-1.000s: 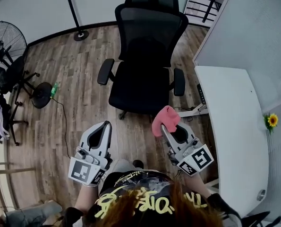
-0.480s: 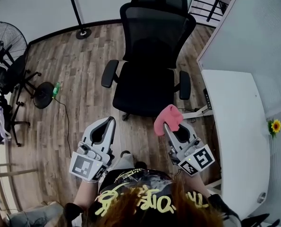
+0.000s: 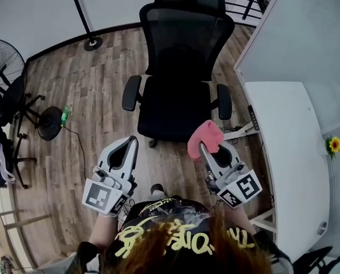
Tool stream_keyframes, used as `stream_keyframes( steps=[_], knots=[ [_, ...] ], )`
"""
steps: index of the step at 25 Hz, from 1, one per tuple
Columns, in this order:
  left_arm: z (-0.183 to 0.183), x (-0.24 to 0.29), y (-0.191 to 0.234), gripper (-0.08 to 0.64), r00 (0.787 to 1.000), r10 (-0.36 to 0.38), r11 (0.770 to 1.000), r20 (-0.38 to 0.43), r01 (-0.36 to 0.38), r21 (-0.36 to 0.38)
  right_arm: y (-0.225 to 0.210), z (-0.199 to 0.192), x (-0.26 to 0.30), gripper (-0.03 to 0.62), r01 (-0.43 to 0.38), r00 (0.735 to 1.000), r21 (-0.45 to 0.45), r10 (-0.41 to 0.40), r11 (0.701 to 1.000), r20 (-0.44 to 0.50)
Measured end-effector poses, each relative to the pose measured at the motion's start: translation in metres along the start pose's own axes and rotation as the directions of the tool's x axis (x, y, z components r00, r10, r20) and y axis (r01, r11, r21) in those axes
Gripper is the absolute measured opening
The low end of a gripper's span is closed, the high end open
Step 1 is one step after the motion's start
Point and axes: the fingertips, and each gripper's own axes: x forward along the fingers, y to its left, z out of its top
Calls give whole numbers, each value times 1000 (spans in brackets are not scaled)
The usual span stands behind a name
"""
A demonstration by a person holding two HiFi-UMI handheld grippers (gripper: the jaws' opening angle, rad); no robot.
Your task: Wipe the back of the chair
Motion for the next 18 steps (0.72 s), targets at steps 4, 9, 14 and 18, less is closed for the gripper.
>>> stream_keyframes(
  steps=[4,9,14,18],
  knots=[
    [-1,4,9,-9,999,-33,999,1,33,-3,1,-4,10,74,23,1000,-1,-24,1000,-3],
    [-11,9,20,-11,997,-79,997,-19,78,-14,3,-11,22,74,52,999,19,-51,998,-2],
    [-26,6,33,-9,993,-108,993,-47,105,-54,8,-19,31,74,96,995,21,-96,995,-20],
    [-34,10,29,-9,993,-102,993,-57,99,-64,-7,-25,15,74,125,991,15,-124,992,-59]
  ],
)
